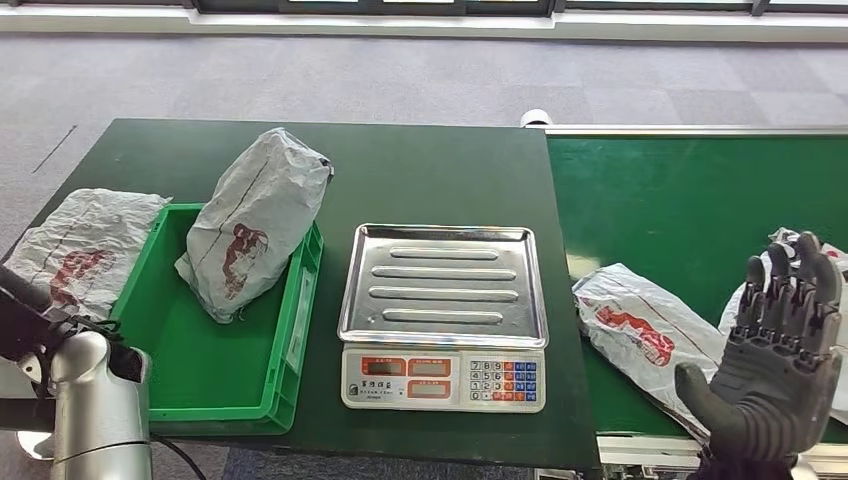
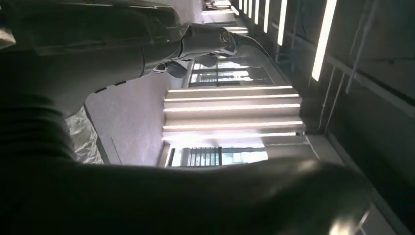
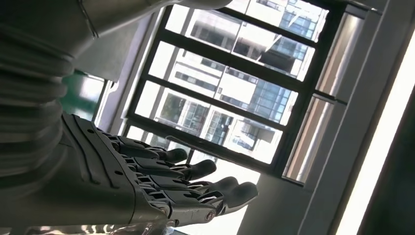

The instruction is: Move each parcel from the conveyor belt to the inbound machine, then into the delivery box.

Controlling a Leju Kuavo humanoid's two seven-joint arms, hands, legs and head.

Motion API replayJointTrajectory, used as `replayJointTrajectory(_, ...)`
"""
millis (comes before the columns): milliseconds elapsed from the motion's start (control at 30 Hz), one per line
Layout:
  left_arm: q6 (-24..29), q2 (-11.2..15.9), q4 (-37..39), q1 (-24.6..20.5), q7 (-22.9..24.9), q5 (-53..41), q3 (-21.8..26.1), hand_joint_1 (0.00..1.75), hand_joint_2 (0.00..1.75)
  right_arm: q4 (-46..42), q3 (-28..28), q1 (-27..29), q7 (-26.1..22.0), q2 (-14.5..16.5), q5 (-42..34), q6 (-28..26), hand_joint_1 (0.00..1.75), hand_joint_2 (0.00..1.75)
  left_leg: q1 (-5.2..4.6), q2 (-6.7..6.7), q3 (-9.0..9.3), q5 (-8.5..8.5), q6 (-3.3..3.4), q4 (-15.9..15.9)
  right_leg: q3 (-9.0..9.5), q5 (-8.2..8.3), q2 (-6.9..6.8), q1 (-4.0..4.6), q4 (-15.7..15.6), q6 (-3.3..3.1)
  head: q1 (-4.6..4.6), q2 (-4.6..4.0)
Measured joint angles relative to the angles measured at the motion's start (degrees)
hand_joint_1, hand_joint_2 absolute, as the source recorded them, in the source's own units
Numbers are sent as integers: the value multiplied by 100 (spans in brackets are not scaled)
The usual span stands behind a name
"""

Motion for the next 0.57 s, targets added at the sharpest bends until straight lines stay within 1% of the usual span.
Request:
replayJointTrajectory(67, -113, -130, -468, 318, -58, 550, 15, 0, 0, 63, 0, 31, 137, -72, 176, -212, 0, 175, 0, 8, 2, -2, 2, 1, -2, 0, 8, -1, -3, 0, -1, 0)
replayJointTrajectory(133, -291, -330, -1085, 729, -75, 752, -5, 0, 0, 147, -14, 93, 375, -179, 533, -561, 0, 175, 0, 11, -1, -7, 7, 4, -7, -1, 10, 0, -9, 0, -1, 0)
replayJointTrajectory(200, -303, -530, -1697, 1097, -91, 428, -140, 0, 0, 291, -83, 124, 744, -314, 1183, -1069, 0, 175, -1, 10, -5, -12, 15, 6, -9, -1, 8, -1, -16, 1, 0, 0)
replayJointTrajectory(233, -250, -593, -1936, 1257, -92, 188, -291, 0, 0, 395, -156, 120, 983, -395, 1616, -1355, 0, 175, -2, 9, -5, -14, 19, 7, -7, -2, 6, -2, -19, 3, 0, 0)
replayJointTrajectory(300, -174, -638, -2184, 1474, -72, -125, -617, 0, 0, 575, -297, 102, 1366, -525, 2299, -1761, 0, 175, -4, 6, -5, -17, 24, 7, -1, -4, 2, -4, -23, 7, 1, 0)
replayJointTrajectory(333, -173, -641, -2220, 1527, -58, -174, -719, 0, 0, 624, -337, 93, 1457, -559, 2463, -1844, 0, 175, -5, 5, -5, -18, 25, 7, 1, -4, 1, -5, -24, 9, 1, 0)
replayJointTrajectory(400, -184, -641, -2229, 1555, -40, -179, -757, 0, 0, 656, -362, 83, 1501, -579, 2549, -1881, 0, 175, -5, 5, -5, -18, 25, 7, 2, -4, 1, -5, -24, 9, 1, 0)
replayJointTrajectory(433, -286, -628, -2235, 1643, 54, -92, -957, 0, 0, 820, -463, 15, 1639, -692, 2833, -1960, 0, 131, -6, 5, -7, -19, 27, 8, 2, -2, 2, -6, -25, 13, 1, 0)
replayJointTrajectory(500, -678, -597, -2175, 1906, 303, 78, -1712, 0, 0, 1668, -818, -391, 2181, -1282, 3890, -2124, 0, 131, -7, 10, -13, -19, 35, 21, 2, 11, 6, -8, -26, 30, -1, 0)
replayJointTrajectory(533, -899, -580, -2126, 2038, 439, 163, -2146, 0, 0, 2194, -1008, -635, 2469, -1648, 4455, -2198, 0, 131, -8, 11, -17, -18, 41, 28, 1, 18, 8, -9, -27, 41, -1, 0)
replayJointTrajectory(567, -1003, -577, -2085, 2087, 477, 162, -2343, 0, 0, 2493, -1092, -785, 2615, -1857, 4726, -2204, 0, 175, -8, 13, -19, -17, 43, 33, 1, 23, 10, -9, -27, 47, 0, 0)
